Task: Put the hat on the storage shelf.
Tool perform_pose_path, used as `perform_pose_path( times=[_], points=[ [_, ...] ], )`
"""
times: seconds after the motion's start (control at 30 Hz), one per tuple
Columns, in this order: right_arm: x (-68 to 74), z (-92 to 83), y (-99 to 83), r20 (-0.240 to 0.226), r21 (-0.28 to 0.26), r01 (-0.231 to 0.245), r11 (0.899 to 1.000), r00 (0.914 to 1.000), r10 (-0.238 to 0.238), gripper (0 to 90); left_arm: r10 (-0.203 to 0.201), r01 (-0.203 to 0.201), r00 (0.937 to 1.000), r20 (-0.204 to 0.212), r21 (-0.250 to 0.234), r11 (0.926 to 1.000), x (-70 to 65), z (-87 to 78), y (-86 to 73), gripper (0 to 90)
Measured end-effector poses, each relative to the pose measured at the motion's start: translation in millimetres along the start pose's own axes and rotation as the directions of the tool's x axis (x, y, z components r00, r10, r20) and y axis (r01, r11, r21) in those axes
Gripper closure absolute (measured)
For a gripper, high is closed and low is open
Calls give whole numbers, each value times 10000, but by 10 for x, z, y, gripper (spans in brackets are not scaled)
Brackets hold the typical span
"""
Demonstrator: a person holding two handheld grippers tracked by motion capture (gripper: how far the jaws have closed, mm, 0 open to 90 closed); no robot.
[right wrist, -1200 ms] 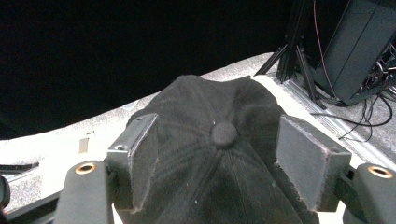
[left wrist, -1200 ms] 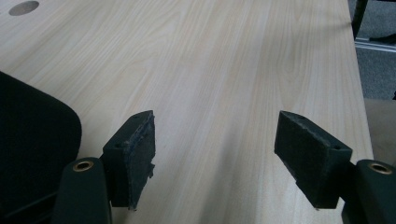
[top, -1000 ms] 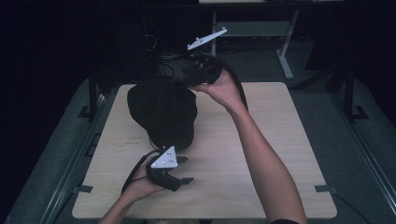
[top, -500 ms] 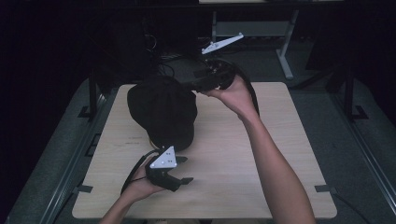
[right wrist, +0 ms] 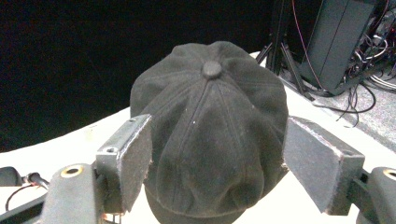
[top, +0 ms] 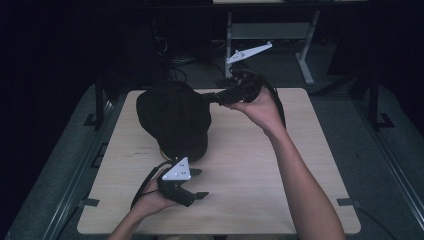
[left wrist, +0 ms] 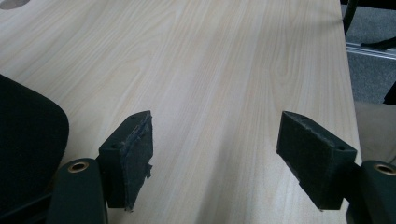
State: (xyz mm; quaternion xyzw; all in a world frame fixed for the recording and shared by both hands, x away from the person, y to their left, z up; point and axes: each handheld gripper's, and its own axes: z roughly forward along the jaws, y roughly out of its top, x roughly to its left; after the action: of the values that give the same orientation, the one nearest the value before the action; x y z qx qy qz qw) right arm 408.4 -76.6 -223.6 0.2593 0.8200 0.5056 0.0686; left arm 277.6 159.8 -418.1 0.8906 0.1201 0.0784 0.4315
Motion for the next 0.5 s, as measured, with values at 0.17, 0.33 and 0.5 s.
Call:
perform_pose_path(
  times=[0.17,0.33,0.5],
  points=[
    [7,-42,-81,5,83,-108,9999,9999,108,232,3,-3,10000,38,17,10000,-5,5,-1,263],
    [23,-100,-151,69,97,-184,9998,9998,183,226,-89,88,9999,65,64,9999,-5,10,-10,256],
    [30,-159,-226,64,130,-147,9998,9999,146,224,-212,212,9998,43,-9,9998,-12,29,-6,250]
  ],
)
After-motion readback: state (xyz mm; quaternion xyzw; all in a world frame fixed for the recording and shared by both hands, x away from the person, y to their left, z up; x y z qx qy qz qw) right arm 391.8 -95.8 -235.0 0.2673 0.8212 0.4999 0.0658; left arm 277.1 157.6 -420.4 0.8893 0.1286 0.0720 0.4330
